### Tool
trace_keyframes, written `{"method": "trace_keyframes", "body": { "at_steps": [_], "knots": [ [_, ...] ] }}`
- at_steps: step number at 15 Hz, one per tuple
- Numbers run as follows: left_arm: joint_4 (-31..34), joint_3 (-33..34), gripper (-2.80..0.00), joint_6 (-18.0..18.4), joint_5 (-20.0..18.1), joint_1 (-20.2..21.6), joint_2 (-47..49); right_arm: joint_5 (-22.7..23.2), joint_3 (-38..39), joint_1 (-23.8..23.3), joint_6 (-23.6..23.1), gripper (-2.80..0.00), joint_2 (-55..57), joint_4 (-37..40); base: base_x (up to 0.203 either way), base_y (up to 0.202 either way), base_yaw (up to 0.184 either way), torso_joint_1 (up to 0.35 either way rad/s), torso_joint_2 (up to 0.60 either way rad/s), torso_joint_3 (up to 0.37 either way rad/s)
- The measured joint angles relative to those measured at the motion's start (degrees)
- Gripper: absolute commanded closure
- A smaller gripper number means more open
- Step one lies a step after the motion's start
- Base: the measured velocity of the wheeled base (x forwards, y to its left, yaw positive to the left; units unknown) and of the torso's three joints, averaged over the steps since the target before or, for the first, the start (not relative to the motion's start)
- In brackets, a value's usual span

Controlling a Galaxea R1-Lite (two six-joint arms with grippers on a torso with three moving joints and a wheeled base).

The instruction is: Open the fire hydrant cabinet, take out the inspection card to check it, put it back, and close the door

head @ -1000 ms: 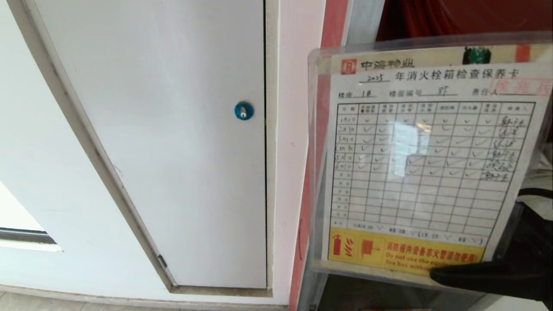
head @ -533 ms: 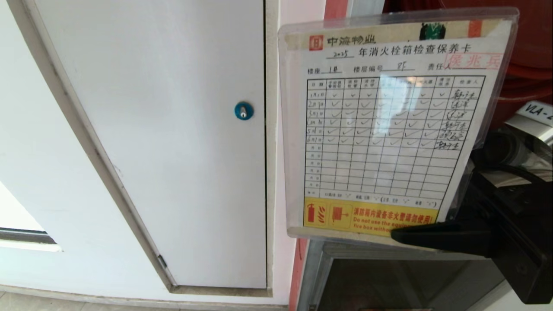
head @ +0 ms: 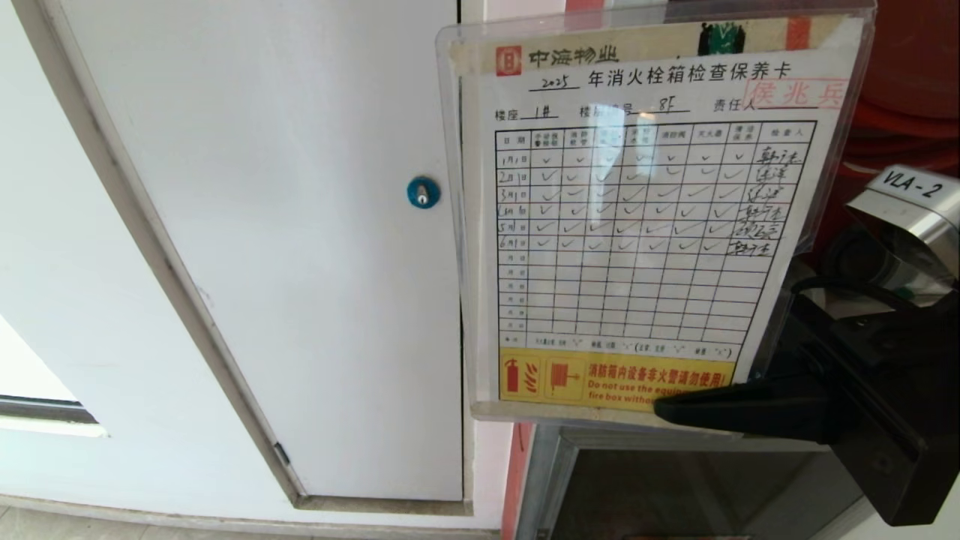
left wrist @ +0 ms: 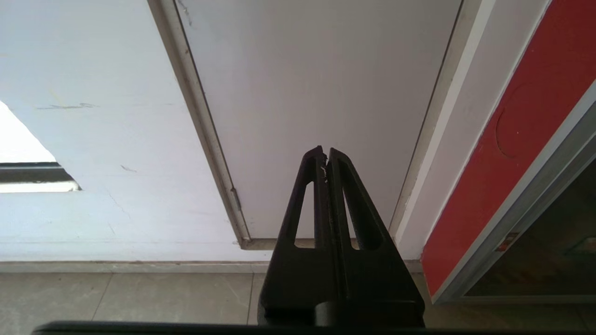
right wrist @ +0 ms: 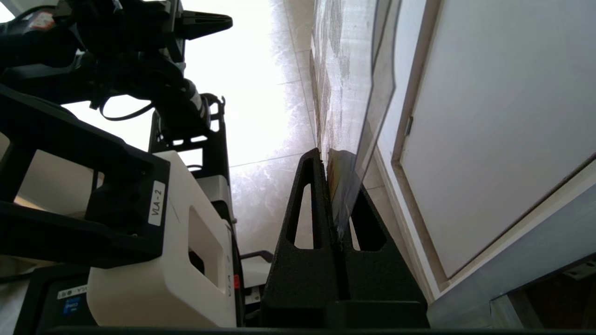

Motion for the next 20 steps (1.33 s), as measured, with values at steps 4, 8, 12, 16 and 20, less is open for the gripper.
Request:
{"method": "trace_keyframes", "body": {
  "at_steps": [4, 8, 12, 16, 20],
  "knots": [
    [0.01, 0.0, 0.0, 0.01, 0.0, 0.0, 0.0, -0.06, 0.0, 1.9, -0.01, 0.0, -0.18, 0.18, 0.0, 0.0, 0.0, 0.0, 0.0, 0.0],
    [0.02, 0.0, 0.0, 0.0, 0.0, 0.0, 0.0, -0.06, 0.11, 3.5, 0.05, 0.0, -0.77, 0.28, 0.0, 0.0, 0.0, 0.0, 0.0, 0.0],
    [0.01, 0.0, 0.0, 0.0, 0.0, 0.0, 0.0, -0.09, 0.3, 5.22, 0.2, 0.0, -1.67, 0.36, 0.0, 0.0, 0.0, 0.0, 0.0, 0.0],
    [-0.01, 0.0, 0.0, 0.01, 0.0, 0.0, 0.0, -0.13, 0.22, 7.99, 4.02, 0.0, -2.52, -0.03, 0.0, 0.0, 0.0, 0.0, 0.0, 0.0],
    [-0.01, 0.0, 0.0, 0.0, 0.0, 0.0, 0.0, -0.17, 0.84, 9.43, 4.84, 0.0, -3.97, 0.16, 0.0, 0.0, 0.0, 0.0, 0.0, 0.0]
  ]
}}
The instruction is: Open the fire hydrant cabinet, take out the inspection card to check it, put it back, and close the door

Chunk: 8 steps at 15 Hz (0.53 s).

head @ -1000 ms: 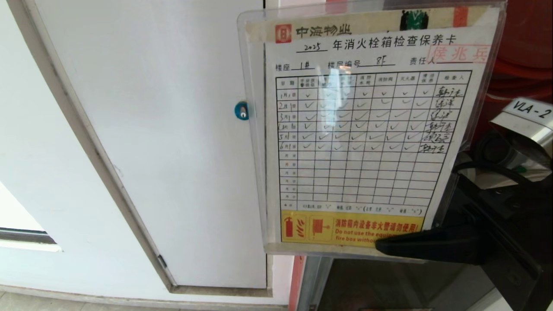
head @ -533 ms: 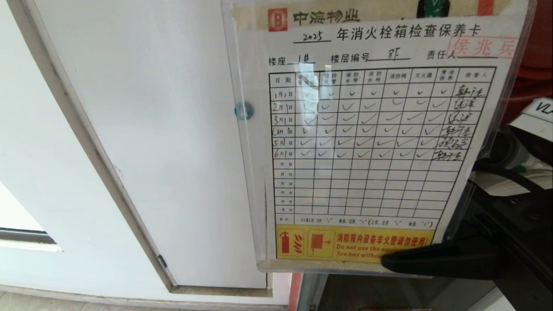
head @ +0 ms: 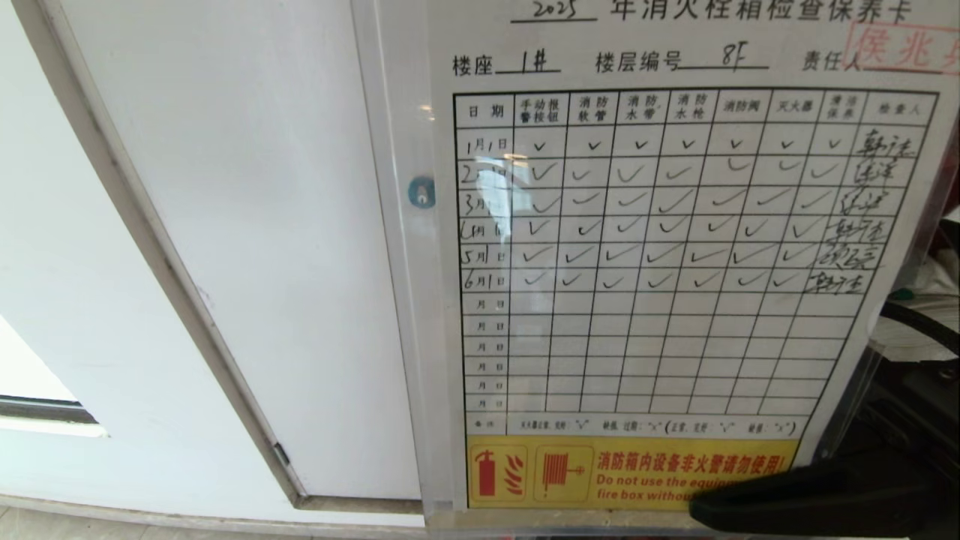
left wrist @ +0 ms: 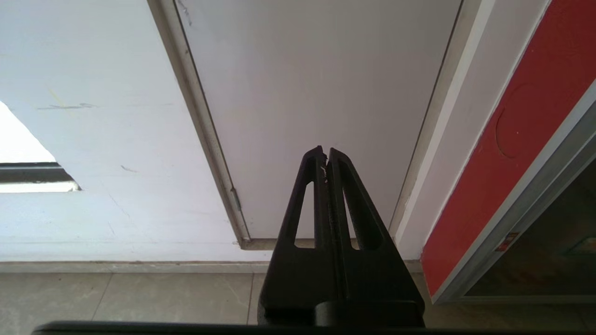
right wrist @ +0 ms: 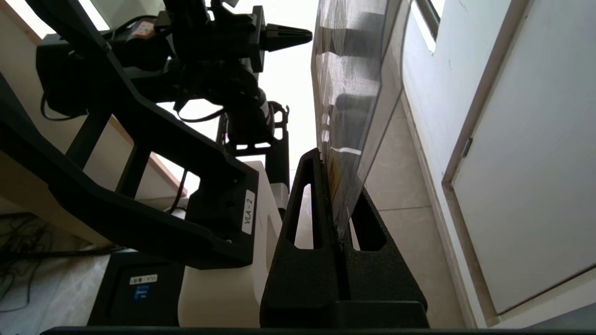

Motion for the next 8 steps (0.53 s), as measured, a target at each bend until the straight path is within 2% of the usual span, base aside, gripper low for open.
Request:
{"method": "trace_keyframes", "body": {
  "at_steps": [8],
  "knots": [
    [0.0, 0.0, 0.0, -0.01, 0.0, 0.0, 0.0, -0.02, 3.23, 0.21, -0.33, 0.0, -0.98, -0.2, 0.0, 0.0, 0.0, 0.0, 0.0, 0.0]
  ]
}}
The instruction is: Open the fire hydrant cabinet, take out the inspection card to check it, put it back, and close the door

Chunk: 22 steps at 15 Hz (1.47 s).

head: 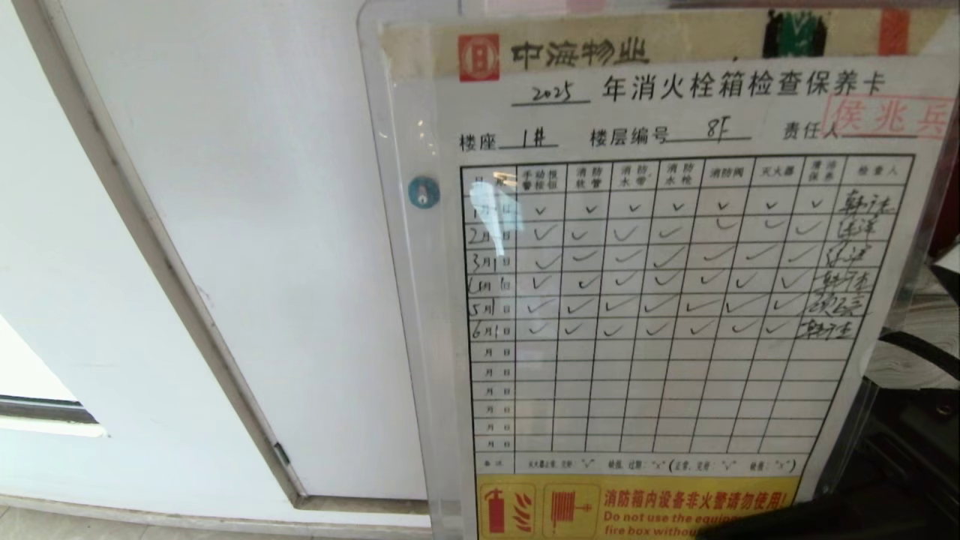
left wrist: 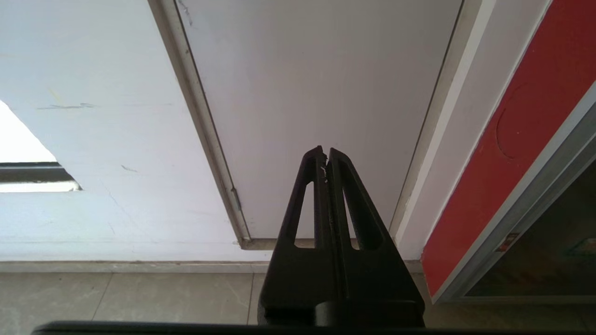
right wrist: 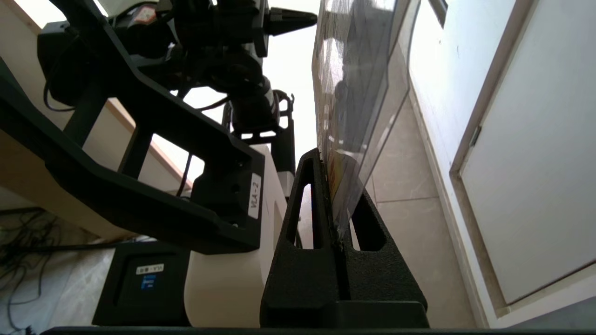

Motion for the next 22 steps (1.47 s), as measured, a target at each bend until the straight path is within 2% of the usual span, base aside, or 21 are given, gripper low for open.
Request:
{"method": "trace_keyframes", "body": {
  "at_steps": [15, 22],
  "knots": [
    [0.02, 0.0, 0.0, 0.01, 0.0, 0.0, 0.0, -0.32, 1.81, -0.11, -0.02, 0.0, -0.58, -0.11, 0.0, 0.0, 0.0, 0.0, 0.0, 0.0],
    [0.0, 0.0, 0.0, 0.01, -0.01, 0.0, 0.0, -10.44, 2.46, -0.11, 0.04, 0.0, -4.39, 0.38, 0.0, 0.0, 0.0, 0.0, 0.0, 0.0]
  ]
}}
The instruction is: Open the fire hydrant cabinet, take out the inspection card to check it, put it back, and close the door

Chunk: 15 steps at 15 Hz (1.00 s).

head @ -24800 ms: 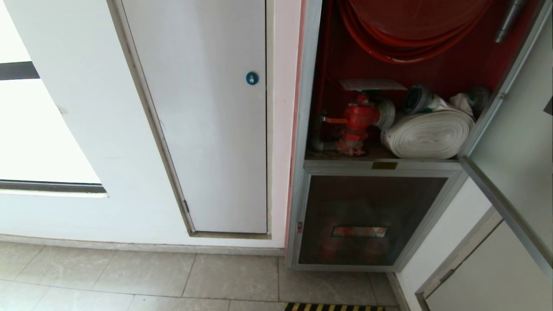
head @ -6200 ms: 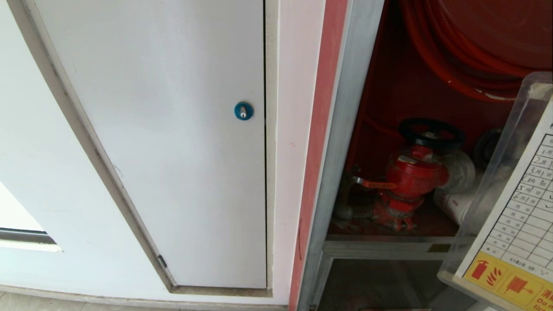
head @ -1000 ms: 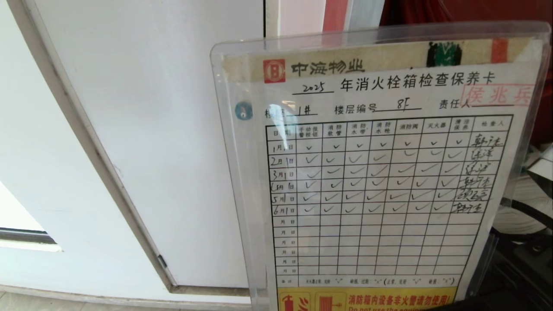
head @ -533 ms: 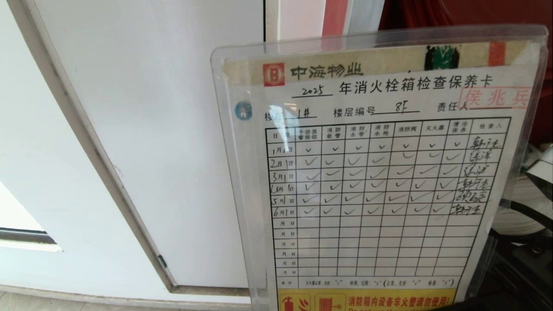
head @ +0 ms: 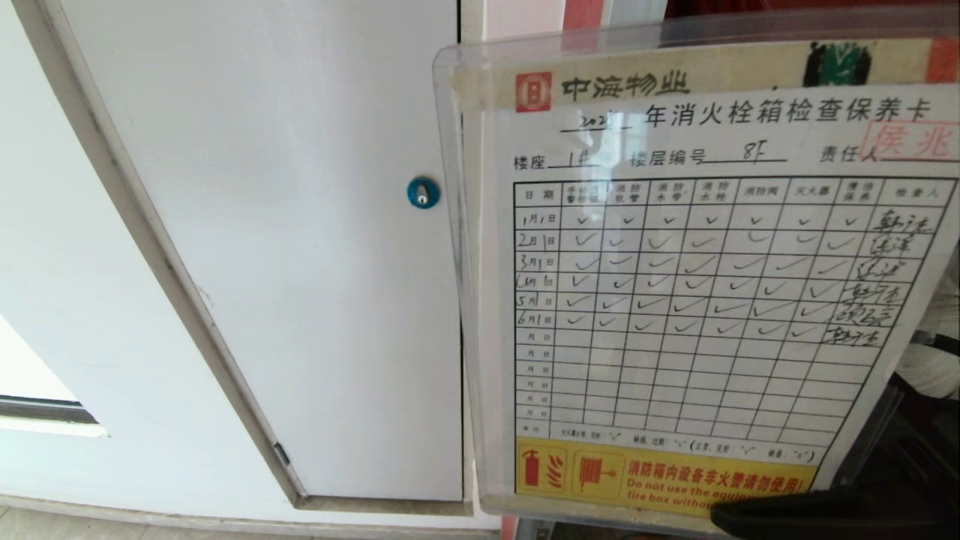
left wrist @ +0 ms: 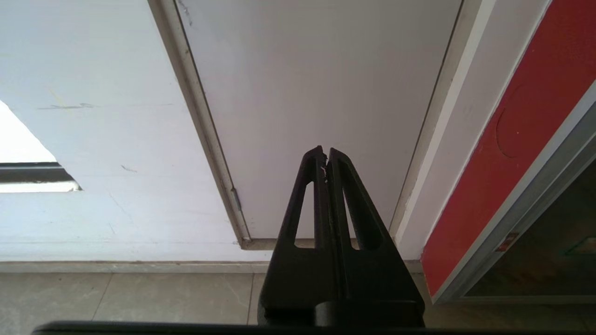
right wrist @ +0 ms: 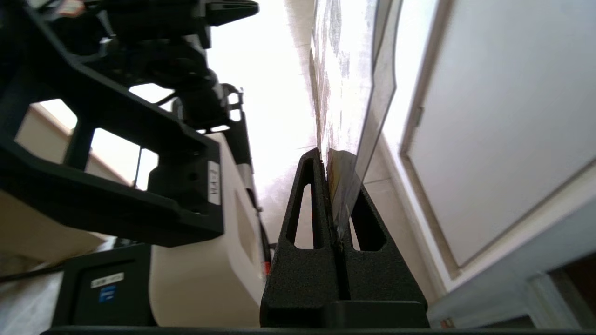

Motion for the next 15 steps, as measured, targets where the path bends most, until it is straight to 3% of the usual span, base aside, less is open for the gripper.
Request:
{"method": "trace_keyframes", "body": {
  "at_steps": [8, 13, 15],
  "knots": [
    [0.0, 0.0, 0.0, 0.0, 0.01, 0.0, 0.02, -17.43, 1.89, 0.0, 1.43, 0.0, -7.85, 3.03, 0.0, 0.0, 0.0, 0.0, 0.0, 0.0],
    [0.0, 0.0, 0.0, 0.03, 0.01, 0.0, 0.0, -27.61, 2.99, -0.05, -1.71, 0.0, -11.63, 4.82, 0.0, 0.0, 0.0, 0.0, 0.0, 0.0],
    [0.0, 0.0, 0.0, -0.01, 0.0, 0.0, 0.0, -34.92, 3.34, -0.05, -5.93, 0.0, -12.6, 5.57, 0.0, 0.0, 0.0, 0.0, 0.0, 0.0]
  ]
}}
